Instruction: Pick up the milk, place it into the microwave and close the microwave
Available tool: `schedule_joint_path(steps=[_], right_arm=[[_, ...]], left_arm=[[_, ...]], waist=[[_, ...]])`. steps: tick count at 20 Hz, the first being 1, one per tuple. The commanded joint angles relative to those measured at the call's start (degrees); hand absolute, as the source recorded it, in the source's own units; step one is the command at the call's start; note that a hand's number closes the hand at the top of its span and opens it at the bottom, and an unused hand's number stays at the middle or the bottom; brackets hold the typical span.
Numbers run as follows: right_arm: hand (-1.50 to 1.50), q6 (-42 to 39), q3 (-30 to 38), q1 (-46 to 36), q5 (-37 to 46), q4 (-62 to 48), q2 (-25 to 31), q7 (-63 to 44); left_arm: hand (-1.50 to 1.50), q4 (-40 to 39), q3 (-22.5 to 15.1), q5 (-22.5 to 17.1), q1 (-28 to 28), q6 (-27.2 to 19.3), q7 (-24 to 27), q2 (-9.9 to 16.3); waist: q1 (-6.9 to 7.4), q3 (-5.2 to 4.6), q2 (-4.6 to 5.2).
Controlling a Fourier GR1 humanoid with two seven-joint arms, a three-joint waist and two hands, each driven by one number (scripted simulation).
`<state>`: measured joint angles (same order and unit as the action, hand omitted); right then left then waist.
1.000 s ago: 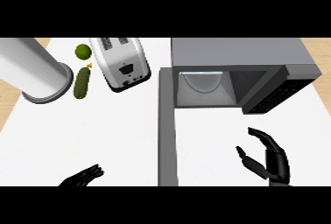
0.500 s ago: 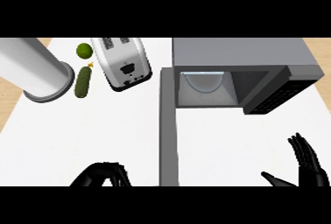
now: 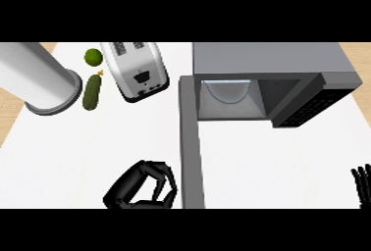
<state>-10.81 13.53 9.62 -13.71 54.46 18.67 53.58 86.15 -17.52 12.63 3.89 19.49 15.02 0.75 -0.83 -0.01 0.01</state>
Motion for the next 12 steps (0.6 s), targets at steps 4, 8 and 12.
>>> schedule_joint_path(steps=[4, 8, 12], right_arm=[[-1.50, -6.3, 1.5, 1.2, -2.2, -1.3, 3.1, 2.3], [-1.50, -7.3, 2.1, 0.9, -3.3, 1.1, 5.5, 0.1], [-1.50, -6.3, -0.3, 0.0, -1.9, 3.5, 3.7, 0.8]], left_arm=[[1.50, -10.3, -11.2, 4.2, -6.3, 3.5, -7.6, -0.7], [1.50, -21.7, -17.1, 0.6, -14.1, -0.9, -4.8, -0.7], [1.50, -23.9, -29.7, -4.9, -17.7, -12.7, -3.7, -0.7]], waist=[[-0.50, 0.05, 0.08], [-0.75, -0.05, 0.16], [-1.16, -0.08, 0.20]])
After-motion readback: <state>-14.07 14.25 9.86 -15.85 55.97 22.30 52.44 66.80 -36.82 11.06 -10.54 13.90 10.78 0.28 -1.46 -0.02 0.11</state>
